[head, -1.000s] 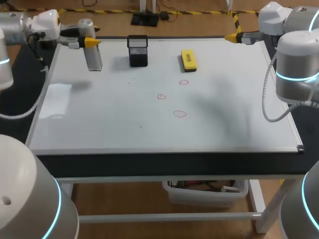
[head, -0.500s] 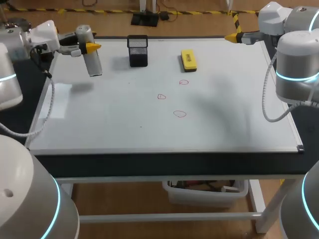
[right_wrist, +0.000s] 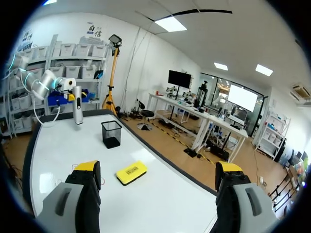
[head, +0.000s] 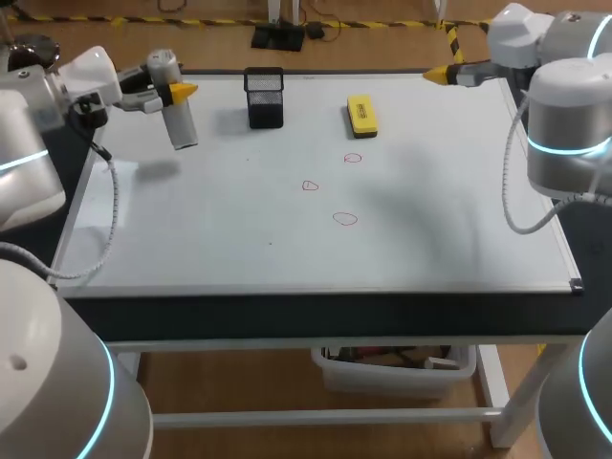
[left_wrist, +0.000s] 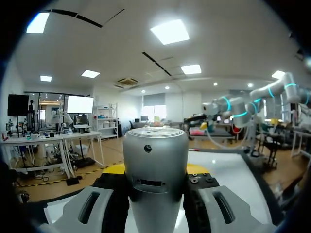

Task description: Pick up the inspection probe, press it on each red-marked spot on the whiteboard one by one, put down the probe, pick up the eraser, and wipe off all the red marks.

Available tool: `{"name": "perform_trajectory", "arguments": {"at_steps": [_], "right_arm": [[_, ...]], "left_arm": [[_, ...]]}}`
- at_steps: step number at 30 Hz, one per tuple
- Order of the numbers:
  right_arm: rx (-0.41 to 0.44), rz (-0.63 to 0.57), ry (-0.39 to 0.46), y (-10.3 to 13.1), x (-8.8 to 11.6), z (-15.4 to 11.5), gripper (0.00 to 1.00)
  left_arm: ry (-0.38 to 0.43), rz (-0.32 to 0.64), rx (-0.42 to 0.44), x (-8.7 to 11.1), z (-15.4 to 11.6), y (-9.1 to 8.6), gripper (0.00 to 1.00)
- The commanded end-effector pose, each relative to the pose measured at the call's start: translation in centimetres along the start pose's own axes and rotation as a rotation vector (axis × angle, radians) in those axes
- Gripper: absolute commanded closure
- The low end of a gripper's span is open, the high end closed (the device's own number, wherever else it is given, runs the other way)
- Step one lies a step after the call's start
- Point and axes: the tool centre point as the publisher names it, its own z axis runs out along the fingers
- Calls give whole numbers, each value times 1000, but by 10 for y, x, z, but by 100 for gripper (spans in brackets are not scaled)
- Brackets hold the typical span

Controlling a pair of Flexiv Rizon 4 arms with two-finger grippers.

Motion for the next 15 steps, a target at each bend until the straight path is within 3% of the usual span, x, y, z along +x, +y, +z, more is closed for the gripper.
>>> {"name": "perform_trajectory", "arguments": {"at_steps": [1,15], "right_arm": [[18,-54,83,9,-5,30,0],[150,-526,506,5,9,81,0]], "left_arm": [[-49,3,3,3,0,-1,100],[-49,3,3,3,0,-1,100]]}}
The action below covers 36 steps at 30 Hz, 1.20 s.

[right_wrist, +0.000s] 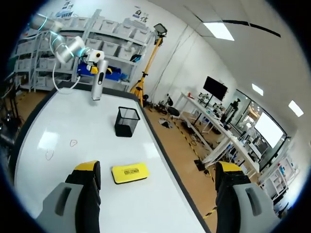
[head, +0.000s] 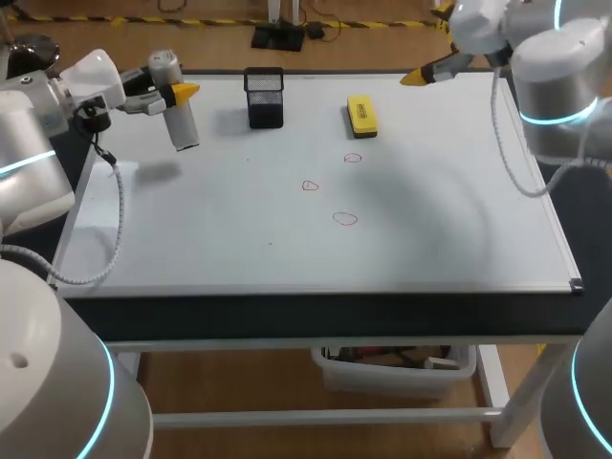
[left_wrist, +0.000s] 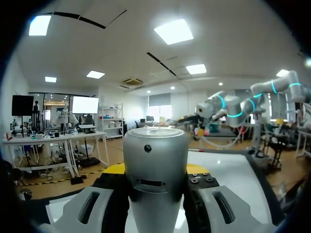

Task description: Pick up the inspection probe, press it on each red-marked spot on the whiteboard one by one, put down the probe, pick up the eraser, and wipe off all the red marks.

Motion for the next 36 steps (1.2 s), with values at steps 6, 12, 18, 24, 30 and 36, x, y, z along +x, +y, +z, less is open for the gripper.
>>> {"name": "perform_trajectory", "arguments": {"at_steps": [6,12,18,24,30,36], "right_arm": [[195,-459,485,-18,0,30,0],[291,-641,613,-37,0,39,0],[333,-713,592,-47,-2,42,0],[333,-713,592,-47,-2,42,0],[333,-713,592,-47,-2,42,0],[312,-828,657,-48,-14,51,0]], "left_arm": [[-1,2,2,0,0,0,100],[-1,2,2,0,0,0,100],[-1,2,2,0,0,0,100],[-1,2,2,0,0,0,100],[-1,2,2,0,0,0,100],[-1,2,2,0,0,0,100]]}}
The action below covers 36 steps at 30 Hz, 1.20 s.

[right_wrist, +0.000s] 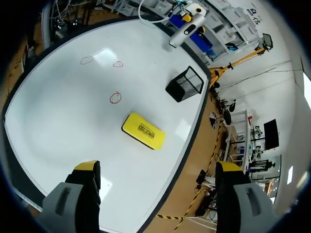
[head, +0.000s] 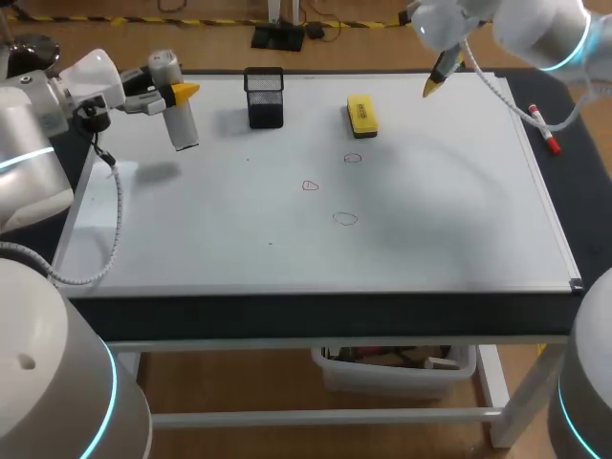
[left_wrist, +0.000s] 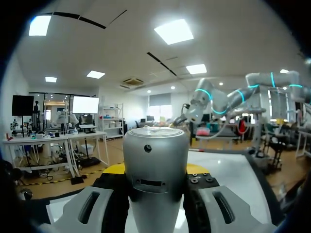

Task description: Pick up the inspection probe, press it on each red-marked spot on the whiteboard one by one, put down the probe, pick up the eraser, and wipe off all the red marks.

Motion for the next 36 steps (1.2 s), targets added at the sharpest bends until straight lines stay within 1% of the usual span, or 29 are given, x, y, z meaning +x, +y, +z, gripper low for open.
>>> {"name": "perform_trajectory", "arguments": {"at_steps": [1,2,3,4,5,8,10,15,17,21,25,28,31,36], "right_arm": [[-38,-155,198,-11,-19,6,0],[-59,-178,203,-12,-22,9,0],[-76,-223,233,-13,-25,13,0],[-78,-296,262,-12,-28,19,0],[-83,-323,278,-11,-29,22,0],[-127,-454,341,-9,-29,34,0],[-135,-526,380,-8,-28,39,0],[-116,-685,477,-6,-22,52,0],[-83,-759,525,-5,-20,56,0],[-58,-874,586,-2,-15,64,0],[-19,-962,656,1,-7,73,0],[-13,-989,684,3,0,80,0],[-16,-1008,709,7,7,87,0],[-22,-1005,736,11,18,96,0]], "left_arm": [[1,3,4,0,1,1,100],[1,3,4,0,1,1,100],[1,3,4,0,1,1,100],[1,3,4,0,1,1,100],[1,3,4,0,1,1,100],[1,3,4,0,1,1,100],[1,3,4,0,1,1,100],[1,3,4,0,1,1,100],[1,3,4,0,1,1,100],[1,3,4,0,1,1,100],[1,3,4,0,1,1,100],[1,3,4,0,1,1,100],[1,3,4,0,1,1,100],[1,3,4,0,1,1,100]]}}
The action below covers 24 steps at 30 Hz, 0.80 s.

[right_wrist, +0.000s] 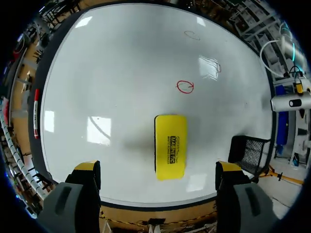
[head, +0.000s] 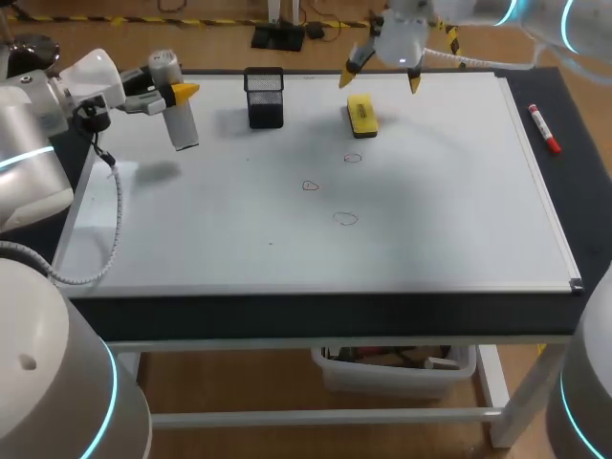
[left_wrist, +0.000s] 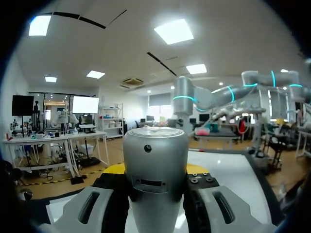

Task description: Pick up the inspection probe, press it on each red-marked spot on the whiteboard one by one, put down the probe, pick up the eraser, and wipe off all the red marks.

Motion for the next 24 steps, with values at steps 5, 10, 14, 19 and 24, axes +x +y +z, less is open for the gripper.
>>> {"name": "perform_trajectory", "arguments": {"at_steps": [5,10,14,19,24], "right_arm": [[-24,13,247,7,-9,10,0],[-28,34,228,12,-11,17,0],[-35,49,239,15,-11,23,0],[-34,65,229,19,-10,31,0],[-40,58,213,19,-9,38,0]], "left_arm": [[0,3,5,0,0,1,100],[0,3,5,0,0,1,100],[0,3,5,0,0,1,100],[0,3,5,0,0,1,100],[0,3,5,0,0,1,100]]}}
